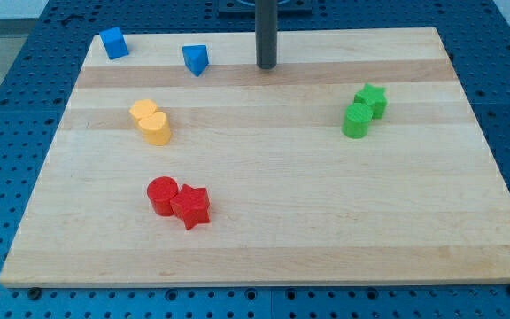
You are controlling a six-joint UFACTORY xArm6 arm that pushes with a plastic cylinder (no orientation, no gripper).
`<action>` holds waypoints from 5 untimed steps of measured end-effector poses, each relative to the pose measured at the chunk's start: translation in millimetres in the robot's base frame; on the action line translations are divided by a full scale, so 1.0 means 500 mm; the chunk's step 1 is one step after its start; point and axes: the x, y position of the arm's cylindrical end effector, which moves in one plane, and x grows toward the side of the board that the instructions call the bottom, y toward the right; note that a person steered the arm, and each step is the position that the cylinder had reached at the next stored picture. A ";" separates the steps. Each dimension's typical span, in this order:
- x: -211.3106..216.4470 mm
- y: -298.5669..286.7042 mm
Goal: Push the blue triangle to the top left
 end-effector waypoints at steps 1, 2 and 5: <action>0.000 -0.083; 0.000 -0.169; -0.058 -0.301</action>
